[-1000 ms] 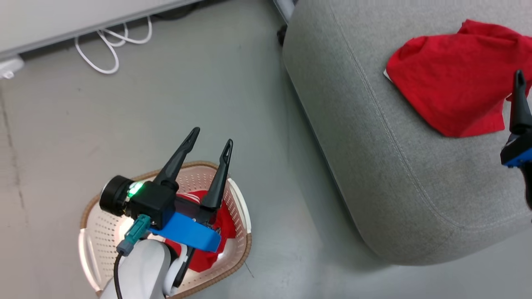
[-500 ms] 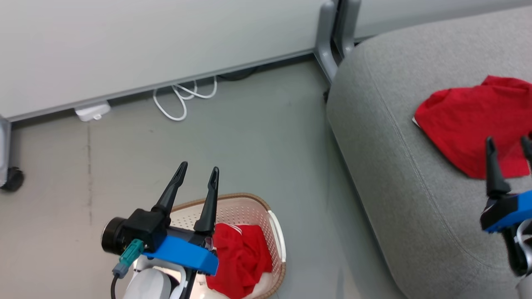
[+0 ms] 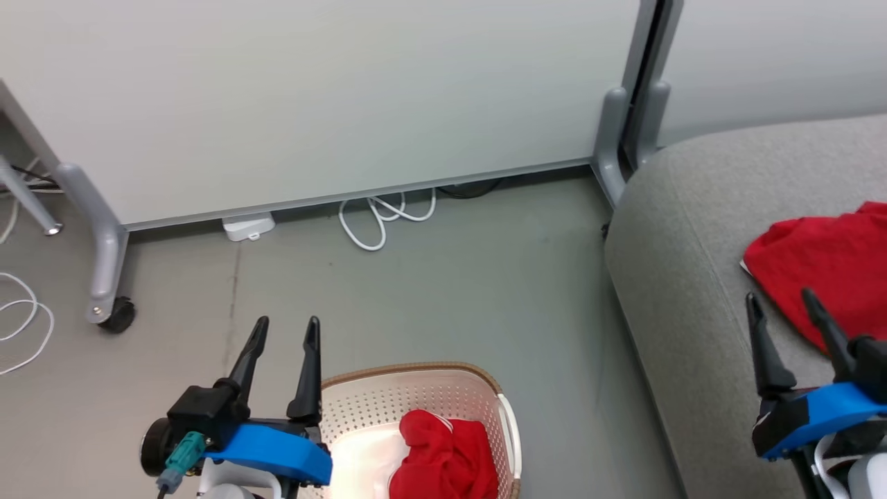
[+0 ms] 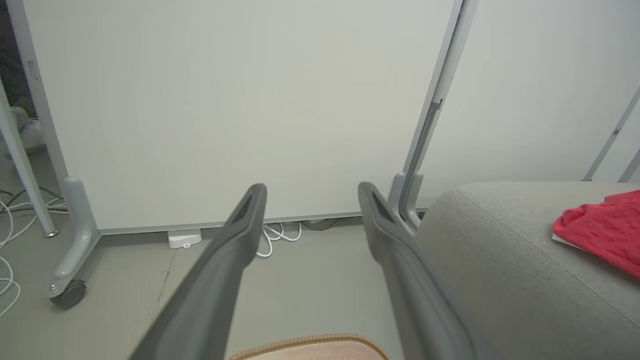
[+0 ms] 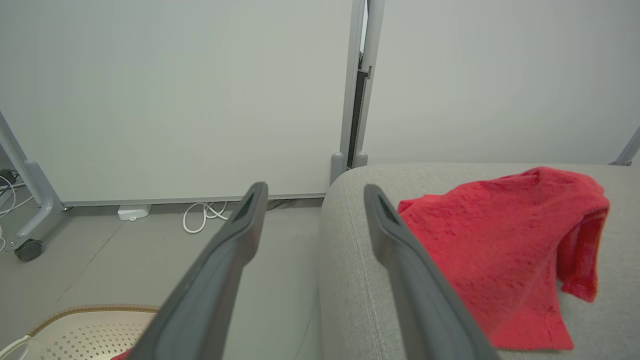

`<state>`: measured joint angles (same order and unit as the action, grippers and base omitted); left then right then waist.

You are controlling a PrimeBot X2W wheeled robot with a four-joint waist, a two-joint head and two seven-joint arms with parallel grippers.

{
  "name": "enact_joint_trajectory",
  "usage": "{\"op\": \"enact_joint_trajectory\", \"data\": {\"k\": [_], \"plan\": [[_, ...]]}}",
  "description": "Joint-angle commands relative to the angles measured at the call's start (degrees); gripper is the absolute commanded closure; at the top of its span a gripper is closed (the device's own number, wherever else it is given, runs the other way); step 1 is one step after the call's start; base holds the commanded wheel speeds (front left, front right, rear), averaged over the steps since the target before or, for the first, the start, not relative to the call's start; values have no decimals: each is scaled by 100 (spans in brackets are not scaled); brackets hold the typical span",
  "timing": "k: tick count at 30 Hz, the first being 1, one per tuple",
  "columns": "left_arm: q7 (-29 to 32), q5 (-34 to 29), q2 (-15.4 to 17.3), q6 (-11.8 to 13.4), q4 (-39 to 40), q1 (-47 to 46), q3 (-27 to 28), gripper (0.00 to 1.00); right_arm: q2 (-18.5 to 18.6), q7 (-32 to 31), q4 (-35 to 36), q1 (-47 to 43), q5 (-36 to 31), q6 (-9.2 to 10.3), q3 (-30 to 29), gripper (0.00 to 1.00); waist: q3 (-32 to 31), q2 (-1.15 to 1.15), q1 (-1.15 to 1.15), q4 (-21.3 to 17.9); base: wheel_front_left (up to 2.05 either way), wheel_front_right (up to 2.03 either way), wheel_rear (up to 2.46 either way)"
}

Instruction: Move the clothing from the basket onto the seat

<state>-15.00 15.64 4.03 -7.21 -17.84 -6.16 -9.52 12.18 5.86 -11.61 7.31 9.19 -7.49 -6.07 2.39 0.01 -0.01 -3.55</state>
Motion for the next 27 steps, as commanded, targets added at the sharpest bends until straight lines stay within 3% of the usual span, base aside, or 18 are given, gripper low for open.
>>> {"op": "enact_joint_trajectory", "data": {"k": [1,14,27], "plan": [[-28,-26,1,-42,-32,27,109,0,-85,-40,143,-171,-51,-1,-1,0,-119,-1,1,166,0,0,0],[-28,29,51,-43,-328,131,585,0,-593,-18,528,-593,-99,-1,258,0,-253,-1,1,424,0,0,0],[-28,9,82,-43,-462,160,587,0,-686,-1,393,-645,-73,-1,368,0,-232,-1,1,458,0,0,0]]}}
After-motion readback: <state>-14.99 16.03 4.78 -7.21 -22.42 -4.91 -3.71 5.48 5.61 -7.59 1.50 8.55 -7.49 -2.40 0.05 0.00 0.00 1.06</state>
